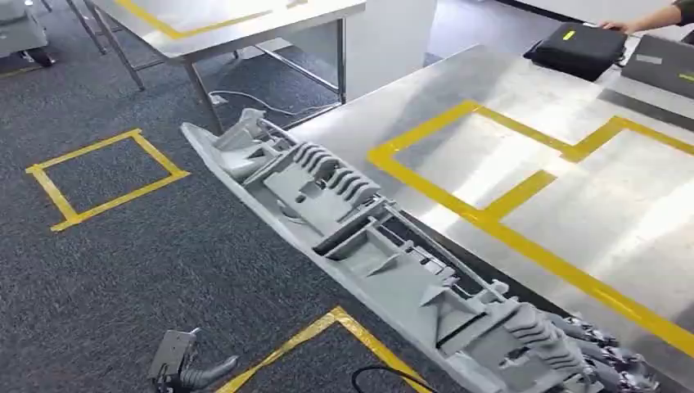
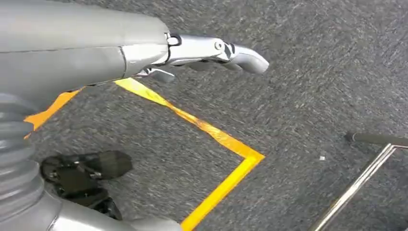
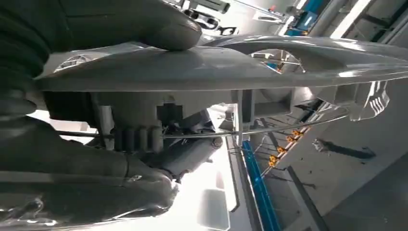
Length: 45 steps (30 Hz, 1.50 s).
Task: Take the parts from the cabinet and place them on the table.
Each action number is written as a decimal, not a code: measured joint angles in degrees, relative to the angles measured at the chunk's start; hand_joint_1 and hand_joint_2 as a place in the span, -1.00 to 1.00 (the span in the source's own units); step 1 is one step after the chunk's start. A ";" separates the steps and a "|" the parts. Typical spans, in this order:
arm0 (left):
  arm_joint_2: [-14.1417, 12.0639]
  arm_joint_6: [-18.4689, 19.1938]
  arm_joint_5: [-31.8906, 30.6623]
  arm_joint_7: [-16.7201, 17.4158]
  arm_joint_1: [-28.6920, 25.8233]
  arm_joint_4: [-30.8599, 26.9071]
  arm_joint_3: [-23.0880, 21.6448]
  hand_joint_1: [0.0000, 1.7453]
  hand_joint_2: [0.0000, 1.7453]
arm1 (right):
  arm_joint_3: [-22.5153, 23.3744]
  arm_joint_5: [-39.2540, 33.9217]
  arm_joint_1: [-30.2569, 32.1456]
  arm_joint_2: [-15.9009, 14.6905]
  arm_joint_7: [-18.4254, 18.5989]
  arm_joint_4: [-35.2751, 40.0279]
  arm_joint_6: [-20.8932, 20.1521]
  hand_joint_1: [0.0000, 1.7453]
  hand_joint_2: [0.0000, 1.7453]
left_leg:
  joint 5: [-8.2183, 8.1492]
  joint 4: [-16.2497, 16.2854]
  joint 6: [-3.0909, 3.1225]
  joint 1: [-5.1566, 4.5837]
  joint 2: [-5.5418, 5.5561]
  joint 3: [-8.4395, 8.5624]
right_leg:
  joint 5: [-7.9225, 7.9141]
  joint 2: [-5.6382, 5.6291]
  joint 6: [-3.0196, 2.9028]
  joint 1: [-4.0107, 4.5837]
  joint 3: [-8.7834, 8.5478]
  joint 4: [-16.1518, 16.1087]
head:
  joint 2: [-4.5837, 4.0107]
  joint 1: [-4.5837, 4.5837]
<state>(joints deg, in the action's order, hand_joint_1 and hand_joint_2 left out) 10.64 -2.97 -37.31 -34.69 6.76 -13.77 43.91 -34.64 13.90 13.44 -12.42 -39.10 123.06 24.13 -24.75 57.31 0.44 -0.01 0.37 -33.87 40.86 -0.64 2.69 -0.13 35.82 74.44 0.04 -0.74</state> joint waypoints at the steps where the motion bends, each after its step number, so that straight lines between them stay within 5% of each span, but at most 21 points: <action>1: 0.00 0.04 0.02 0.00 -0.06 0.00 0.00 -1.00 1.00 | 0.00 0.15 -0.02 -0.22 0.13 0.13 0.31 1.00 1.00 | -0.72 0.01 -0.03 0.03 0.09 0.93 | 0.54 0.04 0.09 -0.03 0.80 -1.11 | -0.02 -0.18; 2: 0.00 0.13 0.11 0.00 -0.13 0.00 0.04 -1.00 1.00 | 0.00 0.33 -0.04 -0.50 0.20 0.33 0.54 1.00 1.00 | -1.59 0.01 -0.12 0.06 0.17 2.10 | -0.62 0.05 0.18 -0.06 1.00 -3.65 | -0.02 -0.19; 3: 0.00 0.13 0.20 0.00 -0.14 0.00 0.09 -1.00 1.00 | 0.00 0.41 -0.05 -0.70 0.24 0.50 0.72 1.00 1.00 | -2.46 0.03 -0.25 0.09 0.19 3.31 | -4.15 0.06 0.18 -0.11 0.90 -7.04 | -0.02 -0.17; 4: 0.00 0.15 0.20 0.00 -0.14 0.00 0.11 -1.00 1.00 | 0.00 0.48 -0.03 -0.87 0.30 0.63 0.83 1.00 1.00 | -3.23 0.02 -0.42 0.11 0.19 4.30 | -9.01 0.09 0.16 -0.20 0.92 -10.23 | -0.02 -0.22; 5: -0.04 0.15 0.20 0.02 -0.06 0.02 0.11 -1.00 1.00 | 0.00 0.52 0.05 -1.05 0.31 0.66 0.87 1.00 1.00 | -4.01 0.25 -0.72 0.06 0.16 4.94 | -16.38 0.31 -0.02 -0.28 1.64 -13.40 | -0.04 -0.42; 6: -0.07 0.15 0.20 0.02 -0.04 0.02 0.11 -1.00 1.00 | -0.04 0.57 0.02 -1.14 0.39 0.72 0.94 1.00 1.00 | -4.82 0.70 -1.10 0.02 0.38 5.19 | -14.61 0.64 -0.76 -0.04 1.83 -12.70 | -0.02 -0.35; 8: -0.09 0.26 0.22 0.02 -0.12 0.02 0.15 -1.00 1.00 | -0.02 0.70 0.02 -1.33 0.48 1.05 1.07 1.00 1.00 | -5.94 0.82 -1.86 0.02 0.13 5.40 | -16.11 0.52 -1.54 0.10 0.69 -13.18 | -0.02 -0.40; 9: -0.11 0.35 0.24 0.00 -0.17 0.02 0.13 -1.00 1.00 | -0.02 0.83 -0.18 -1.46 0.48 1.07 1.16 1.00 1.00 | -5.24 0.60 -0.37 0.01 0.14 5.51 | -16.26 0.50 -0.77 0.09 0.72 -13.37 | -0.02 -0.30; 10: -0.15 0.41 0.26 0.00 -0.09 0.02 0.13 -1.00 1.00 | -0.02 0.96 -0.24 -1.51 0.46 1.07 1.35 1.00 1.00 | -5.21 0.44 0.11 -0.01 0.15 5.47 | -16.35 0.32 -0.89 0.10 0.88 -13.43 | -0.02 -0.24; 14: -0.09 0.98 0.24 -0.26 -0.10 0.02 0.13 -1.00 1.00 | 0.72 2.01 0.29 -1.59 0.61 1.27 2.23 1.00 1.00 | -4.45 -0.41 -0.50 -0.01 0.15 5.61 | -16.13 0.02 -1.04 0.07 0.94 -14.00 | -0.02 -0.20; 19: -0.11 1.09 0.44 -0.98 0.04 0.02 0.13 -1.00 1.00 | 2.23 3.56 2.08 -1.62 0.83 1.40 4.64 1.00 1.00 | -4.25 -0.88 -0.50 -0.01 0.14 5.69 | -15.70 -0.08 -1.75 0.17 0.95 -14.20 | -0.02 -0.20; 21: -0.09 1.09 0.85 -1.40 -0.07 0.02 0.22 -1.00 1.00 | 3.78 5.74 4.21 -1.62 2.51 1.40 7.92 1.00 1.00 | -4.96 -1.91 -0.72 0.06 0.15 6.18 | -15.69 0.09 -1.92 0.36 1.04 -14.18 | -0.02 -0.18; 23: -0.11 1.09 1.05 -1.99 -0.34 0.02 0.28 -1.00 1.00 | 5.68 9.21 5.85 -1.68 5.10 1.05 12.07 1.00 1.00 | -5.36 -2.65 -3.01 0.40 0.11 6.48 | -15.79 0.16 -2.17 0.59 1.02 -14.14 | -0.02 -0.33; 26: -0.11 1.16 1.16 -2.08 -0.61 0.02 0.48 -1.00 1.00 | 8.46 16.78 7.77 -1.68 9.91 -0.24 14.95 1.00 1.00 | -5.41 -2.63 -2.88 0.35 0.10 6.60 | -15.87 0.14 -2.18 0.46 0.77 -14.20 | -0.02 -0.24; 30: -0.20 1.09 1.27 -2.08 -0.81 0.02 0.70 -1.00 1.00 | 12.04 22.97 9.07 -1.46 12.63 -1.49 15.58 1.00 1.00 | -5.15 -2.57 -2.46 0.06 0.08 6.66 | -16.26 0.13 -1.83 0.18 0.59 -14.45 | -0.02 -0.20; 38: -0.55 0.92 1.29 -2.08 -1.10 0.02 1.07 -1.00 1.00 | 13.31 20.07 10.22 0.02 10.45 -2.69 15.04 1.00 1.00 | -4.62 -2.37 -0.81 -0.56 0.05 6.48 | -17.30 0.02 -0.37 -0.43 0.13 -15.46 | -0.02 -0.09; 39: -0.44 0.92 1.29 -2.10 -1.09 0.02 1.05 -1.00 1.00 | 13.42 19.69 10.34 0.09 10.14 -2.67 14.79 1.00 1.00 | -3.81 -3.53 -0.66 -0.03 -0.13 7.11 | -17.28 -0.01 -0.17 -0.14 0.18 -15.61 | -0.02 -0.20; 40: -0.33 0.92 1.29 -2.12 -1.12 0.02 1.07 -1.00 1.00 | 13.70 19.28 10.52 0.18 9.73 -2.75 14.43 1.00 1.00 | -3.49 -4.05 -0.56 0.16 -0.54 7.38 | -16.53 0.10 -0.07 -0.17 0.74 -14.79 | -0.02 -0.28; 43: -0.50 0.94 1.33 -2.12 -1.31 0.02 1.42 -1.00 1.00 | 14.47 18.42 10.74 0.68 8.63 -2.97 13.37 1.00 1.00 | -3.60 -4.14 -0.28 0.32 -1.11 7.52 | -10.93 0.11 0.67 -0.63 6.23 -2.78 | -0.02 -0.33; 45: -0.50 1.03 1.31 -2.12 -1.47 0.02 1.53 -1.00 1.00 | 14.77 18.36 10.97 0.87 8.37 -3.13 13.03 1.00 1.00 | -3.85 -4.10 -0.56 0.51 -1.54 7.77 | -10.57 0.17 1.28 -0.92 8.19 0.90 | -0.02 -0.37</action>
<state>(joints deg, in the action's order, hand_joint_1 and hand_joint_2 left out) 10.14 -1.94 -36.00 -36.81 5.29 -13.75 45.44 -19.87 32.26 24.42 -11.54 -30.73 119.93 37.16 -28.60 53.21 -0.13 0.50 -1.18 -26.10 30.29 -0.47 3.97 -1.05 44.01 75.34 0.02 -1.12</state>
